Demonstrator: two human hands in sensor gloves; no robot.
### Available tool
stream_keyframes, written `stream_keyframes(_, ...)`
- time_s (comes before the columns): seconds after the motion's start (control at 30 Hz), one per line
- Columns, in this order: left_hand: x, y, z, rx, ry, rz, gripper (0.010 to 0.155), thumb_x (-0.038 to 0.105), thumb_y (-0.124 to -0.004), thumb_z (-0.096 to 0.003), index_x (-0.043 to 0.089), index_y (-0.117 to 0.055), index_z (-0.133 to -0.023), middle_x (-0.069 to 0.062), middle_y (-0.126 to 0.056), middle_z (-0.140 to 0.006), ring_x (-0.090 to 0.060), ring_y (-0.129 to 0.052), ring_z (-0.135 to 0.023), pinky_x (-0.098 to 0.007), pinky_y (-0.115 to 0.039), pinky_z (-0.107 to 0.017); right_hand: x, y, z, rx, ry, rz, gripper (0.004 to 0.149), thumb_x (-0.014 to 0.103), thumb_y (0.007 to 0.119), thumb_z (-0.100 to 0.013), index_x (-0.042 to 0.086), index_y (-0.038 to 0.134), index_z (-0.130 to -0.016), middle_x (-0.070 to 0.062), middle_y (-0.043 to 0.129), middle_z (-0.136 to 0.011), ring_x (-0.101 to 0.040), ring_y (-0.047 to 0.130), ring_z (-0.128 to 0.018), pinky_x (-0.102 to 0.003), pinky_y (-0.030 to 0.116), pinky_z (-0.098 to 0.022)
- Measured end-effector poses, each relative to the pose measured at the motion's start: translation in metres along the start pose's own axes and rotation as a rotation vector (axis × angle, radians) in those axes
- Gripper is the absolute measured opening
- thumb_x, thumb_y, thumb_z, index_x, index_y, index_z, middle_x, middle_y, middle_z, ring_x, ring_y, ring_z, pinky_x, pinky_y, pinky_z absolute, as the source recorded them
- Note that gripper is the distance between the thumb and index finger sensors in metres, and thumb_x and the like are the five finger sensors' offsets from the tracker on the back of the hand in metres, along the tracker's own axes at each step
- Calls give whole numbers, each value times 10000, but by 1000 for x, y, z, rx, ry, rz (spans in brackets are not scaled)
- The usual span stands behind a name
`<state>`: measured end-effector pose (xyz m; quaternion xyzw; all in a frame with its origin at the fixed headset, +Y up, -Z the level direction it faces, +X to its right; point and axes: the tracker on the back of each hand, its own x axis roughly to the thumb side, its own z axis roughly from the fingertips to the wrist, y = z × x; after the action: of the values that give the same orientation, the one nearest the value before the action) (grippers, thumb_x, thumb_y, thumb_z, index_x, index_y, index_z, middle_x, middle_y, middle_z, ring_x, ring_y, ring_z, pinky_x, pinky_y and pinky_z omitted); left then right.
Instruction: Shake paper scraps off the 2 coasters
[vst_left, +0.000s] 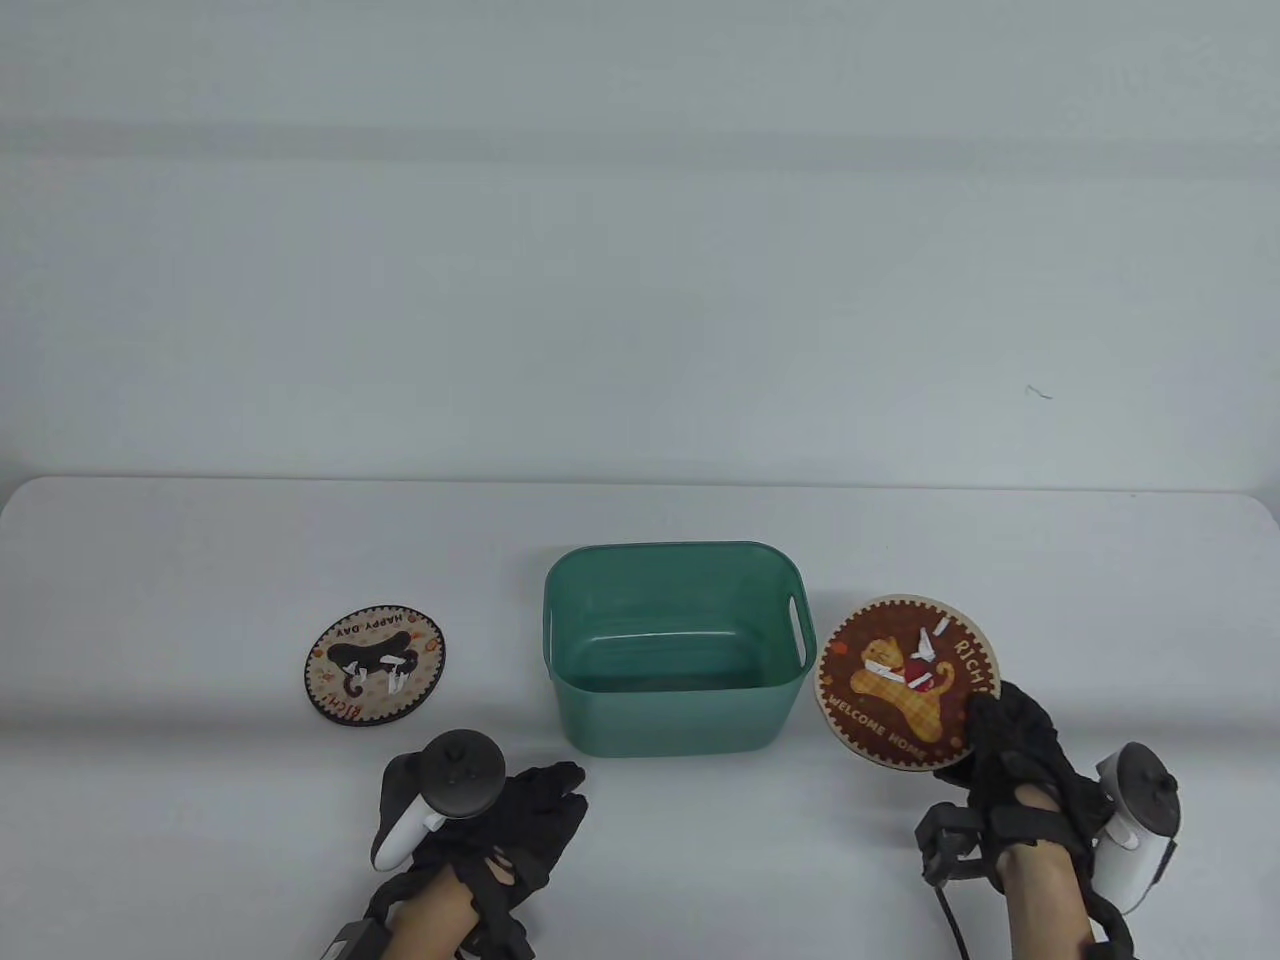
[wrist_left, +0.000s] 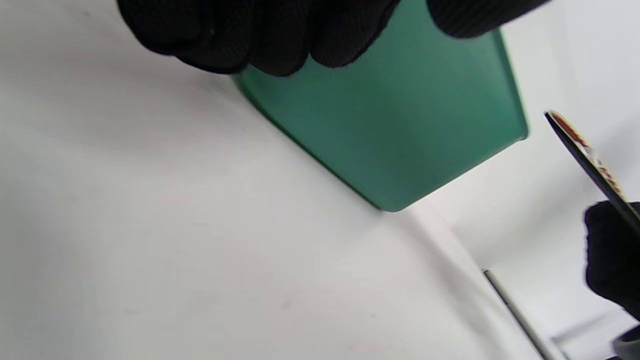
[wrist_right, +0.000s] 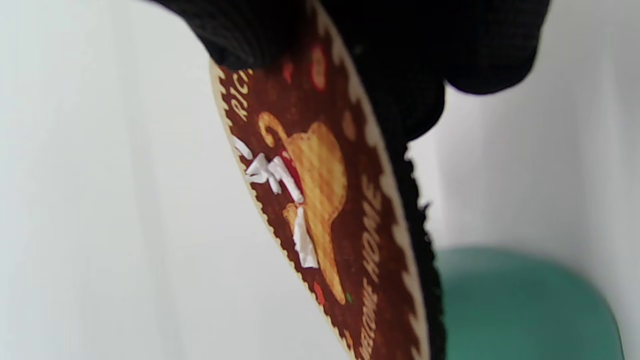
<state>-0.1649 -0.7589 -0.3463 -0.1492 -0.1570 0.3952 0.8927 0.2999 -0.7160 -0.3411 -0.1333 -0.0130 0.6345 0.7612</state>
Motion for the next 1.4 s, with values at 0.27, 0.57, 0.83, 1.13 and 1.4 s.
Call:
stream_keyframes(0.27,26,-10,7,149,-143,294,682,514,-656,-492,189,-398,-1032,-157,-596,-981,-410,-770,-780,-473,-724,-539,-39,93,13,277,94,15,426,294,691,-460,205,528,-845,-57,808,-737,-191,903,-505,-387,765,-417)
stream_keyframes(0.57,38,-10,16,268,-79,502,733,411,-734,-496,134,-301,-1019,-133,-704,-865,-262,-949,-432,-325,-819,-285,-53,133,18,460,131,111,430,287,702,-458,206,535,-846,-58,813,-742,-200,908,-518,-398,762,-428)
stream_keyframes(0.83,66,37,-10,343,-90,463,622,282,-798,-476,111,-490,-988,-127,-828,-744,-221,-965,-275,-295,-814,-172,10,157,-15,473,-4,309,475,288,707,-468,208,500,-888,-49,810,-748,-196,902,-534,-395,752,-445)
stream_keyframes(1.13,91,109,-50,439,-56,337,439,294,-842,-468,170,-733,-875,-128,-873,-743,-237,-974,-266,-305,-817,-167,80,190,-52,304,-249,491,517,275,744,-453,242,504,-910,-1,840,-779,-221,869,-607,-421,708,-502)
stream_keyframes(1.4,78,112,-80,396,66,357,416,256,-809,-480,174,-729,-880,-148,-802,-848,-352,-982,-570,-393,-866,-379,74,197,-79,253,-316,713,471,245,758,-451,295,570,-880,12,822,-831,-244,800,-703,-454,635,-571)
